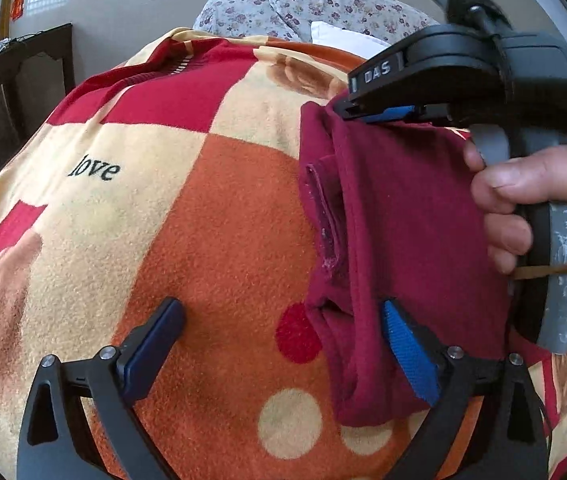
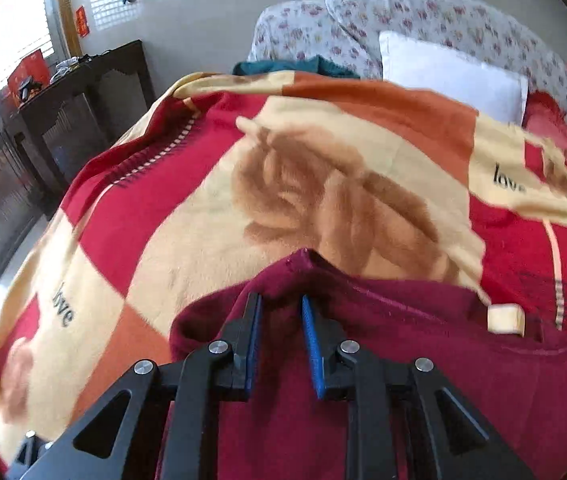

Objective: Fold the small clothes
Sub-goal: 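Open both grippers and release the folded hem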

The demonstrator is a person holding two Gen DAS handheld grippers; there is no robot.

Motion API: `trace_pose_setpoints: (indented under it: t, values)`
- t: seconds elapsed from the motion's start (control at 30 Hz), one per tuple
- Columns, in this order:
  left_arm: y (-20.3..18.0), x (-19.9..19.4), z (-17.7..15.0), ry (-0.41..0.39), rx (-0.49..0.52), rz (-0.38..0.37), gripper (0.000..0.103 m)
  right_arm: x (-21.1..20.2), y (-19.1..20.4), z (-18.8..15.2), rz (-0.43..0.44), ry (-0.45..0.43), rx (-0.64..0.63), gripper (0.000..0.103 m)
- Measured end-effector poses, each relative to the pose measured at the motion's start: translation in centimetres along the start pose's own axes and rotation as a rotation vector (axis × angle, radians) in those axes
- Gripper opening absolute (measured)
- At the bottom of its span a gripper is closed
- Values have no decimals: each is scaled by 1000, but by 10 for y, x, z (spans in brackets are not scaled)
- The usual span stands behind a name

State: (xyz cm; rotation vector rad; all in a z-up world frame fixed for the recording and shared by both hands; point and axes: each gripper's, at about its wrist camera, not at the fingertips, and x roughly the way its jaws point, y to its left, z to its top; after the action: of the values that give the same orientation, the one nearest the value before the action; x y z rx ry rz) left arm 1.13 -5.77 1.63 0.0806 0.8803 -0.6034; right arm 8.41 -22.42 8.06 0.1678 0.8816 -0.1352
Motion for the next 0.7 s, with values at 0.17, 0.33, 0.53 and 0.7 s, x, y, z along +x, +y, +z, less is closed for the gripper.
trace_pose_setpoints:
  t: [0.17,0.33,0.53,0.7]
  values:
    - [-4,0,-3,-3,17,17,100,-43,-17,-21,75,-13,54,32]
    - [-4,0,-3,-4,15,16,100,-101,-39,-72,72,-49,50,60]
    - [-4,0,-3,-2,15,15,102,-158,-110,-143,-9,-52,201,61]
    - [-4,0,-4,-2,21,18,103,-198,-173,-194,-96,-86,371,77]
